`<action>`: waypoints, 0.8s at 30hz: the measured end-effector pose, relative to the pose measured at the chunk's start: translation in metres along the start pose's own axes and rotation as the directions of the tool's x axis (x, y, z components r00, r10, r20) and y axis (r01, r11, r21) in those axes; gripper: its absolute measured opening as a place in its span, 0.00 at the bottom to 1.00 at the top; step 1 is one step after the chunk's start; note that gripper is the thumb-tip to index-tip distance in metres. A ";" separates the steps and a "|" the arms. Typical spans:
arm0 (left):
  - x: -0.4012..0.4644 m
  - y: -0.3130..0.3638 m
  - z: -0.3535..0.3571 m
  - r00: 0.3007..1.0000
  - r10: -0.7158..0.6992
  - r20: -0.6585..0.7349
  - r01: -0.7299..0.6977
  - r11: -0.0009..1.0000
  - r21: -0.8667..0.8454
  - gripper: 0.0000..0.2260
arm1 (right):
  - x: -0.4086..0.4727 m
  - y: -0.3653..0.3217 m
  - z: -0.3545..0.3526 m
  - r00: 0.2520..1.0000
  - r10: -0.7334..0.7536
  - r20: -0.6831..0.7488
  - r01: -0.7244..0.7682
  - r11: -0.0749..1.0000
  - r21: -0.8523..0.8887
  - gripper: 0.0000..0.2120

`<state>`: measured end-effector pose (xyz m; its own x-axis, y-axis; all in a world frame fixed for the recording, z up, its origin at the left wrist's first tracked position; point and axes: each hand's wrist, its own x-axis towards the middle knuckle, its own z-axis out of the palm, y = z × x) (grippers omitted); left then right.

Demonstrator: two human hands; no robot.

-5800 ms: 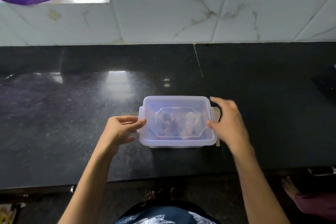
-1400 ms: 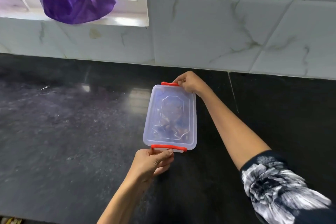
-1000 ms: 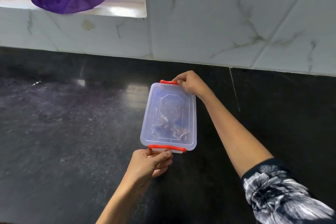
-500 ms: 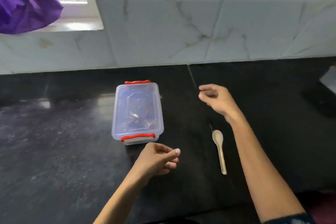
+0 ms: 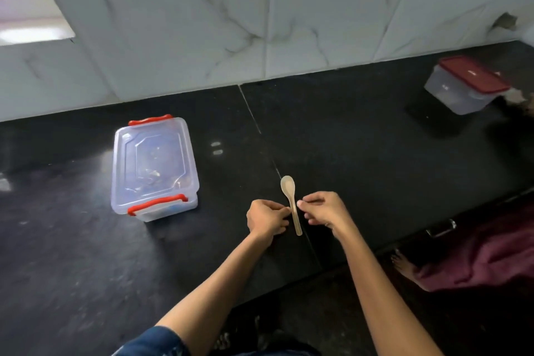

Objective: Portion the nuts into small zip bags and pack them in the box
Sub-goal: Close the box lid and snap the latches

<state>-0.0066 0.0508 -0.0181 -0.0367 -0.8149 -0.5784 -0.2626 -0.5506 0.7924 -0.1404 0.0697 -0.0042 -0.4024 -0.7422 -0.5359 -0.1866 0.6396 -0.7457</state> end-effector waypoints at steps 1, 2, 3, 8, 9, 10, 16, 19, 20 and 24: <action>0.000 0.001 0.002 1.000 0.003 0.001 -0.003 1.000 0.017 0.06 | 0.001 0.001 0.003 1.000 0.005 0.004 -0.005 1.000 -0.020 0.11; 0.000 0.001 0.003 1.000 0.004 0.006 -0.004 0.999 0.033 0.05 | 0.001 0.002 0.005 1.000 0.004 0.010 -0.004 0.999 -0.043 0.10; 0.000 0.003 0.004 1.000 0.002 0.015 -0.002 0.999 0.047 0.05 | 0.002 0.003 0.008 1.000 0.000 0.017 0.001 0.998 -0.062 0.09; -0.001 0.005 0.007 0.999 0.010 0.036 -0.013 0.996 0.085 0.03 | 0.004 0.003 0.014 0.999 -0.034 0.029 0.038 0.992 -0.123 0.07; -0.001 0.006 0.007 0.999 0.016 0.031 -0.018 0.996 0.090 0.04 | 0.004 0.002 0.015 0.999 -0.039 0.038 0.044 0.990 -0.134 0.07; -0.001 0.007 0.005 1.000 0.024 0.019 -0.026 0.995 0.093 0.04 | 0.005 -0.001 0.016 0.998 -0.046 0.046 0.052 0.989 -0.138 0.06; 0.003 0.030 -0.031 0.964 0.196 -0.181 -0.179 0.978 0.109 0.03 | 0.004 -0.046 0.042 0.979 -0.179 0.094 0.184 0.982 -0.043 0.06; 0.009 0.042 -0.057 0.929 0.273 -0.249 -0.253 0.961 0.111 0.04 | 0.007 -0.074 0.066 0.965 -0.229 0.125 0.229 0.973 0.016 0.05; 0.013 0.043 -0.064 0.924 0.286 -0.254 -0.270 0.958 0.095 0.05 | 0.009 -0.083 0.074 0.962 -0.234 0.139 0.235 0.972 0.016 0.05; 0.025 0.039 -0.079 0.917 0.283 -0.282 -0.280 0.959 0.052 0.11 | 0.018 -0.111 0.105 0.948 -0.238 0.212 0.251 0.967 -0.038 0.07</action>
<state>0.0588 -0.0055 0.0139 0.1642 -0.9538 -0.2515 -0.2918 -0.2906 0.9113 -0.0329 -0.0357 0.0270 -0.1474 -0.8981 -0.4143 -0.3153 0.4397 -0.8410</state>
